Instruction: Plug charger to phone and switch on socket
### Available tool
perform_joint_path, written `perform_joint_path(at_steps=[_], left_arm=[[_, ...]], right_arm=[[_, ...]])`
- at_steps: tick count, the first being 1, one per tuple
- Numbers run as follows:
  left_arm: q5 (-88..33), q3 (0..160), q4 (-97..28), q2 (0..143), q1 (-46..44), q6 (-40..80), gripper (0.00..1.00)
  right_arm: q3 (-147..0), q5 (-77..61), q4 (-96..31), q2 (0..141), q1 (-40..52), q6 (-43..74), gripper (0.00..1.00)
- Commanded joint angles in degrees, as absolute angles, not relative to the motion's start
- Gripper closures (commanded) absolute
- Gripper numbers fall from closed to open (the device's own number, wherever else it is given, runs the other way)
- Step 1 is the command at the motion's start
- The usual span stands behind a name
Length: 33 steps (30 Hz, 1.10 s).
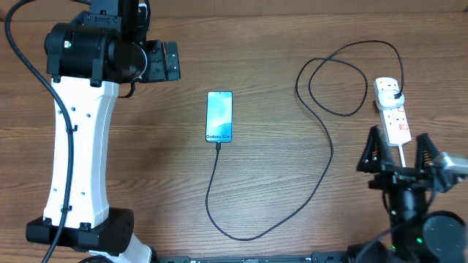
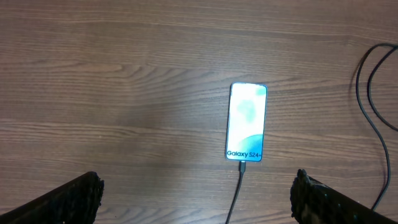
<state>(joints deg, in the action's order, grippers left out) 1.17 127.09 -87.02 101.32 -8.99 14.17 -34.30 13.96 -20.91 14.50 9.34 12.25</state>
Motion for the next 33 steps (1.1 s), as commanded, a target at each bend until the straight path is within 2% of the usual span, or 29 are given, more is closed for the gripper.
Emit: perform_joint_path(at_steps=[1,5,10,27,33], left_arm=[[1.9,127.0,-86.9,101.3,-9.0,13.5,0.0],[1.9,127.0,-86.9,101.3,-9.0,13.5,0.0],[1.9,127.0,-86.9,101.3,-9.0,13.5,0.0],[1.9,127.0,-86.9,101.3,-9.0,13.5,0.01],[1.9,127.0,-86.9,101.3,-9.0,13.5,0.0]], right_arm=[[-27.4,14.3,-14.8,12.0,8.9,12.7,0.0],[-20.8,13.9,-7.1,8.8,8.9,12.7,0.0],[-17.0,13.9,-3.5,5.0,8.8,12.7,0.0],[-16.1,13.9,-2.5,0.2,8.0,12.7,0.0],[-16.0,13.9,1.9,0.2,8.0,12.7,0.0]])
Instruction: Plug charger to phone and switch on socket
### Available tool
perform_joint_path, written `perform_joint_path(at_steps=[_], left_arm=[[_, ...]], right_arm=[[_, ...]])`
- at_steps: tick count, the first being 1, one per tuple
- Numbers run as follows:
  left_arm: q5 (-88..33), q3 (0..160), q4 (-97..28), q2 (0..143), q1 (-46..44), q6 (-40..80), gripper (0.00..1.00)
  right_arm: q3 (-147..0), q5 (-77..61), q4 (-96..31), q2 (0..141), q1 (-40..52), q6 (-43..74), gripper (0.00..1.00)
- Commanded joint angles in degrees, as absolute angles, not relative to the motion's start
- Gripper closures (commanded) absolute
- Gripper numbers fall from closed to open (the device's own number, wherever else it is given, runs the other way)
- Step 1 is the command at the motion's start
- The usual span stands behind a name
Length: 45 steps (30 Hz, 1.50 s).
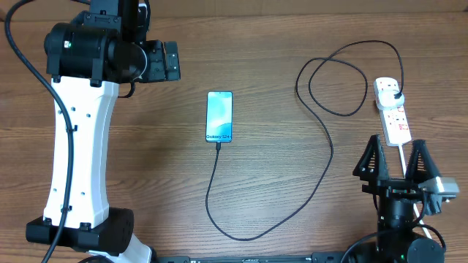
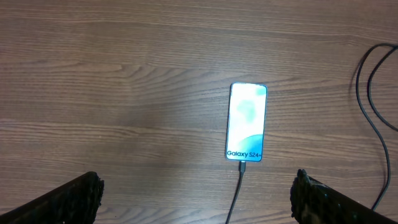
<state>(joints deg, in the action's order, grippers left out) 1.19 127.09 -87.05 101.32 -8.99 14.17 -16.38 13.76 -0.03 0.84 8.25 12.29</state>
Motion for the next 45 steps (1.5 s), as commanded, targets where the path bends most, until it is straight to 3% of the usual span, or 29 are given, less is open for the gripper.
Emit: perform_joint_path(at_steps=[1,23,45], left_arm=[[1.9,127.0,-86.9,101.3,-9.0,13.5,0.0],[1.9,127.0,-86.9,101.3,-9.0,13.5,0.0],[1.9,127.0,-86.9,101.3,-9.0,13.5,0.01]], right_arm=[[-15.8,13.8,2.6,0.2,8.0,12.7,0.0],[-3.0,13.8,18.7,0.2,8.0,12.7,0.0],[-0.4,13.9,13.1,0.2,8.0,12.7,0.0]])
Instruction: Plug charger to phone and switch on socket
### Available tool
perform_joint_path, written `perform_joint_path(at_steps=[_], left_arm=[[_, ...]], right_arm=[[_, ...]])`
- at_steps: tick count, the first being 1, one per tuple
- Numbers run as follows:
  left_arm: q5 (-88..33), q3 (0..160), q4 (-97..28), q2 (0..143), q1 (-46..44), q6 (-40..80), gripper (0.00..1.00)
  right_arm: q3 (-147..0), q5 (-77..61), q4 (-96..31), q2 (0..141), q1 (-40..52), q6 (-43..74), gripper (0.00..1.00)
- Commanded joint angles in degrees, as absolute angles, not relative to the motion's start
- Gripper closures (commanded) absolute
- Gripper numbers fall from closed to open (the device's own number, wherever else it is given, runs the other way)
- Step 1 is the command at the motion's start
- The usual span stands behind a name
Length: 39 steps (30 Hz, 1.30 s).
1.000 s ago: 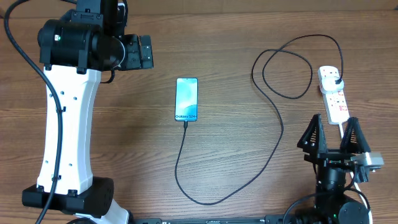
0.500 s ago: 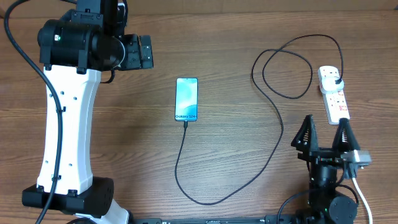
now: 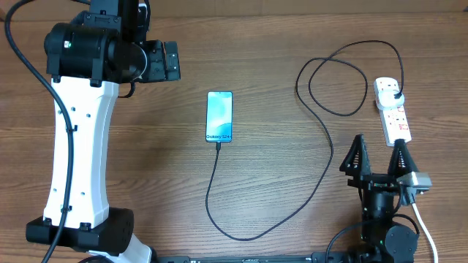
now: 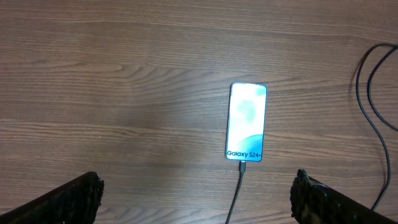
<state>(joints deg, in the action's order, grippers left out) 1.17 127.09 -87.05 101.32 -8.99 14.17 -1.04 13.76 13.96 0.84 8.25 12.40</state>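
The phone (image 3: pixel 219 116) lies face up mid-table, its screen lit, with the black charger cable (image 3: pixel 214 191) plugged into its near end; the left wrist view shows the phone (image 4: pixel 247 122) and the cable (image 4: pixel 239 180) the same way. The cable loops right to a plug in the white socket strip (image 3: pixel 391 110) at the far right. My right gripper (image 3: pixel 377 155) stands open near the front edge, below and left of the strip. My left gripper (image 4: pixel 198 194) is open, high over the table, fingertips (image 4: pixel 81 193) wide apart, nothing between them.
The left arm's white column (image 3: pixel 77 146) fills the table's left side. Cable loops (image 3: pixel 336 80) lie between the phone and the strip. A white lead (image 3: pixel 420 219) runs from the strip toward the front right edge.
My right gripper has drawn back toward the front edge and a little left, farther from the socket strip. The left gripper, phone and cable are unchanged.
At first my right gripper stood open just below the strip's near end, astride its white lead. Then it sat lower, away from the strip. Now it is lower still and further left. The phone stayed plugged in and lit throughout.
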Motion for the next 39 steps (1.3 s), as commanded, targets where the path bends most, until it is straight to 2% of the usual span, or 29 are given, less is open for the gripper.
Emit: perform_joint_path(at_steps=[1,19,29,39], left_arm=[[1.9,127.0,-86.9,101.3,-9.0,13.5,0.01],[1.9,127.0,-86.9,101.3,-9.0,13.5,0.01],[1.9,127.0,-86.9,101.3,-9.0,13.5,0.01],[1.9,127.0,-86.9,101.3,-9.0,13.5,0.0]], right_arm=[[-0.4,13.9,12.7,0.2,8.0,12.7,0.0],[-0.4,12.7,6.2,0.2,8.0,12.6,0.0],[-0.4,6.2,4.8,0.2,8.0,11.8,0.0],[-0.4,6.3,-4.2,0.2,8.0,11.8,0.0]])
